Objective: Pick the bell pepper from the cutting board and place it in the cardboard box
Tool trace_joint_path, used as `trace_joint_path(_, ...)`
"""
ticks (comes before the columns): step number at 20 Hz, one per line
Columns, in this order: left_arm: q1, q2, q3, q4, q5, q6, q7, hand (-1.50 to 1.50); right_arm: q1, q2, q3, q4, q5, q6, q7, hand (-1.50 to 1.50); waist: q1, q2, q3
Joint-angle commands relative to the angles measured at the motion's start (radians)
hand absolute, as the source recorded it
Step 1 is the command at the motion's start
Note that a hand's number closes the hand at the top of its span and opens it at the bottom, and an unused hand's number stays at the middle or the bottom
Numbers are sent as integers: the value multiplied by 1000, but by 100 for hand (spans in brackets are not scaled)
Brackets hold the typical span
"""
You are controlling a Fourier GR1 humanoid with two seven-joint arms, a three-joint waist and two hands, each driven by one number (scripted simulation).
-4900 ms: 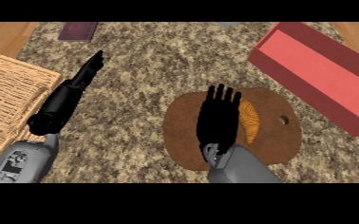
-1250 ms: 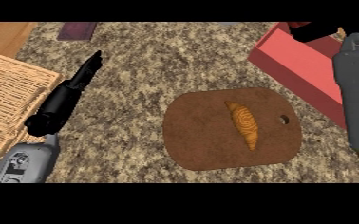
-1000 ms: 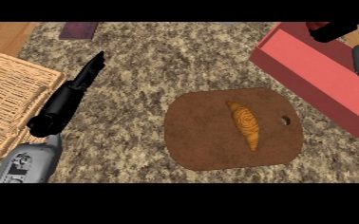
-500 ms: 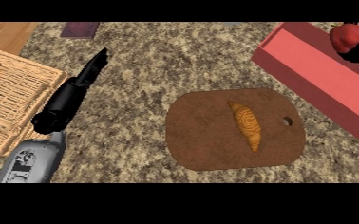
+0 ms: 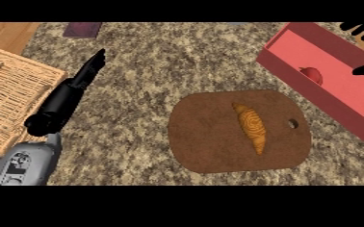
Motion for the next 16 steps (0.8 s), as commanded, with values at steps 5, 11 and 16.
trace_joint_path(5,-12,-20,-4,-15,-4,17,29,0,-65,46,-362,69,-357,-24,-109,-150,-24,-9,5)
trace_joint_path(11,15,-15,-12,-20,-17,10,10,0,-97,-52,-578,184,-541,-32,43,-150,0,3,2)
trace_joint_path(16,22,-14,-10,-12,-26,5,-18,0,-27,-109,-622,201,-579,-75,2,-150,12,9,2)
